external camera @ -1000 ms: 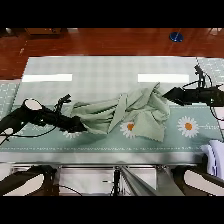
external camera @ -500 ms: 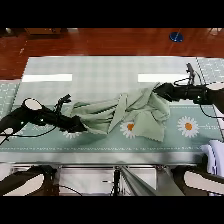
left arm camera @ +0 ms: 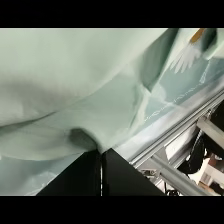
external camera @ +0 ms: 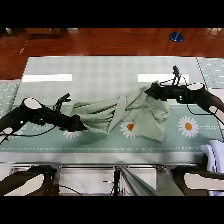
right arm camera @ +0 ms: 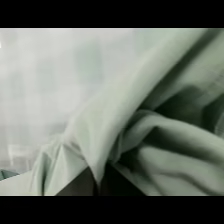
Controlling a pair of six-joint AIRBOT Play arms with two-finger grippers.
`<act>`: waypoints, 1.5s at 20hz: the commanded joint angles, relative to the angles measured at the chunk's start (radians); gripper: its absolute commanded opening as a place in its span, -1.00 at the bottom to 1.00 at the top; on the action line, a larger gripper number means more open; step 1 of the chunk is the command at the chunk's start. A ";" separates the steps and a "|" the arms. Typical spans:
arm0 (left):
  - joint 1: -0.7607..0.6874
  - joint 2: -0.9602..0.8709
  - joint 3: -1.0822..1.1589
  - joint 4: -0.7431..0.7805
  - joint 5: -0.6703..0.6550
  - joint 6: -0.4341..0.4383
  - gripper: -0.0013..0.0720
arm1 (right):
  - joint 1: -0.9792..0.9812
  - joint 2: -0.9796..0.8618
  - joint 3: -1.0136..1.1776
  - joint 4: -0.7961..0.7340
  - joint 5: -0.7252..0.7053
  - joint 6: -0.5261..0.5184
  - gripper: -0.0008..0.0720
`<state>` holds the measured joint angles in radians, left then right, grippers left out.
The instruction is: Fold the shirts.
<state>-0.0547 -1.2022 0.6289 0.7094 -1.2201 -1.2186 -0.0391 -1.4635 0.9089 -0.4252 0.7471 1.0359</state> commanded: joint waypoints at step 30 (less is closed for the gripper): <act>0.507 0.603 1.213 -0.011 -0.623 -0.418 -0.90 | -0.181 0.864 0.620 -0.607 1.109 0.562 -0.89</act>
<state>0.4576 -0.6373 1.9755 0.6987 -1.7893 -1.6306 -0.2363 -0.5690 1.5570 -0.8856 1.6909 1.6352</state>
